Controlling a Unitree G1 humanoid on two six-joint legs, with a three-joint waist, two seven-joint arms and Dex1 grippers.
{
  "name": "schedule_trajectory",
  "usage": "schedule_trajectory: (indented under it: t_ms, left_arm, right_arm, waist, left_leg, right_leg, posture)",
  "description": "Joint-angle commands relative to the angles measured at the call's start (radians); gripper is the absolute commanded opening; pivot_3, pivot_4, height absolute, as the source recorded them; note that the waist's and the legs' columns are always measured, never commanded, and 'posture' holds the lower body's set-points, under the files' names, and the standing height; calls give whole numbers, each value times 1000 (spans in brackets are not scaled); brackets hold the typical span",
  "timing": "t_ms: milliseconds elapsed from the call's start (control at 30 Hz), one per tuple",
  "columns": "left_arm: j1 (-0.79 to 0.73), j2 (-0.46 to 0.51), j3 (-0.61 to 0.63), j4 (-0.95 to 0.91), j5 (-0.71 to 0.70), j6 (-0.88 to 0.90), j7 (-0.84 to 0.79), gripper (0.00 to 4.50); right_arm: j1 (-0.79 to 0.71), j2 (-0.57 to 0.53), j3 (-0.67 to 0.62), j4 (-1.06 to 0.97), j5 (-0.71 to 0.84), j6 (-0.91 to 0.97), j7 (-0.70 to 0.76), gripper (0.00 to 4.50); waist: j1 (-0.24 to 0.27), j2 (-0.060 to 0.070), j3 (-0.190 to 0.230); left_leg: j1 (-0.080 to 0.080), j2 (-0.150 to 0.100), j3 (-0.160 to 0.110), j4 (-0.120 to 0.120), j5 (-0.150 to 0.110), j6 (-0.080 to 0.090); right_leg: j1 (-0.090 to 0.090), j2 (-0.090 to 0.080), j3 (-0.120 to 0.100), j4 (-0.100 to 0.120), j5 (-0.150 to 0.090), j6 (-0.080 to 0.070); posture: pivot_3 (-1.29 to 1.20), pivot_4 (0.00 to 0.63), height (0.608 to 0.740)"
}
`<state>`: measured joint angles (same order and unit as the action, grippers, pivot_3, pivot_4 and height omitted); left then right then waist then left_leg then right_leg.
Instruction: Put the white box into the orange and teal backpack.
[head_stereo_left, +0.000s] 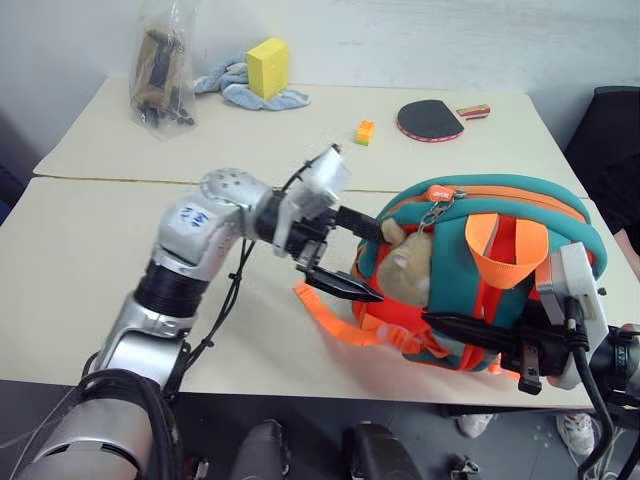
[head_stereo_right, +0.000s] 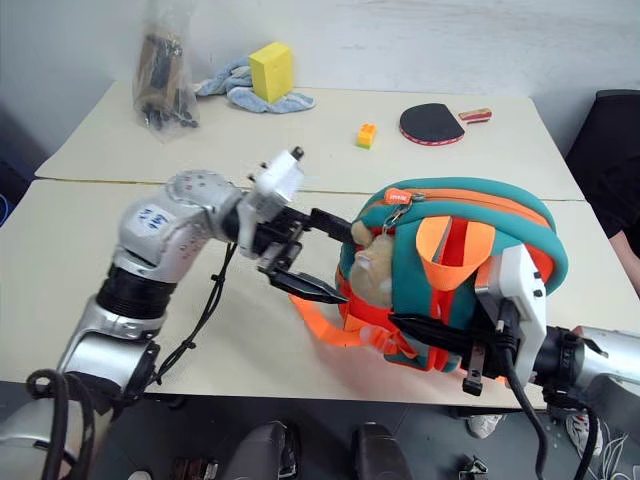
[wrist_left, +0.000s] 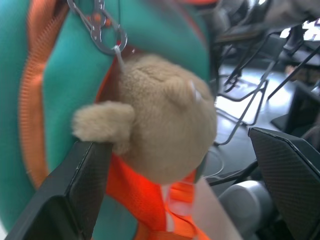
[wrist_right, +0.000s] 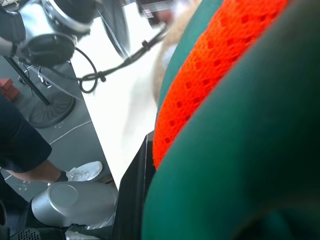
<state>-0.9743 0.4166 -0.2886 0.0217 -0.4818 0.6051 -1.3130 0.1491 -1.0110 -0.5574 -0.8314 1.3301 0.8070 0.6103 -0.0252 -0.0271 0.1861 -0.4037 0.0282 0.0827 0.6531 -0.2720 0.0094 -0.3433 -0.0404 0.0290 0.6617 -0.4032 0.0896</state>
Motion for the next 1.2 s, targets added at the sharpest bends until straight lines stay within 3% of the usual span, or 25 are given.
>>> schedule_trajectory:
  t_ms: [33, 267, 300, 400, 667, 800, 1033, 1200]
  left_arm:
    - [1, -24, 0, -4, 16, -20, 23, 4473]
    - [3, -78, 18, 29, 30, 14, 129, 4473]
    - [3, -85, 19, 33, 29, 18, 141, 4300]
    - [6, -105, 20, 38, 25, 32, 166, 3580]
    - [-7, -127, 28, 67, 36, 24, 190, 1105]
    - [-9, -101, 53, 55, 6, 24, 139, 54]
    - [-71, 64, 156, 60, -111, 85, -68, 14]
    - [-134, 211, 171, 238, -45, -27, -212, 14]
  right_arm:
    - [-12, -13, -12, -13, 23, -15, -10, 0]
    - [-12, 1, -8, -20, 21, -24, -31, 0]
    - [-6, 2, -14, -23, 22, -24, -29, 0]
    - [5, -1, -31, -23, 21, -23, -19, 0]
    - [10, -14, -87, 8, 23, -18, -2, 0]
    - [21, -14, -113, 25, 12, -14, 16, 0]
    - [71, 2, -143, 42, -33, -18, 63, 0]
    - [69, 8, -152, 62, -40, -22, 73, 0]
  waist:
    - [0, 0, 0]
    - [2, 0, 0]
    - [3, 0, 0]
    - [4, 0, 0]
    - [6, 0, 0]
    - [6, 0, 0]
    - [-1, 0, 0]
    - [-2, 0, 0]
  left_leg:
    - [0, 0, 0, 0, 0, 0]
    - [0, 0, 0, 0, 0, 0]
    - [0, 0, 0, 0, 0, 0]
    - [0, 0, 0, 0, 0, 0]
    - [0, 0, 0, 0, 0, 0]
    - [0, 0, 0, 0, 0, 0]
    - [0, 0, 0, -1, 0, -1]
    - [1, 0, 0, -2, 1, -1]
  right_leg:
    - [0, 0, 0, 0, 0, 0]
    - [0, 0, 0, 0, 0, 0]
    - [0, 0, 0, 0, 0, 0]
    - [0, 0, 0, 0, 0, 0]
    - [0, 0, 0, 0, 0, 0]
    - [0, 0, 0, 0, 0, 0]
    - [0, 0, -1, 0, 0, 0]
    - [0, 0, -1, 0, 0, 0]
  posture:
    - [0, 150, 740]
    - [0, 150, 740]
    - [0, 150, 740]
    - [0, 150, 740]
    - [0, 150, 740]
    - [0, 150, 740]
    - [0, 150, 740]
    - [0, 150, 740]
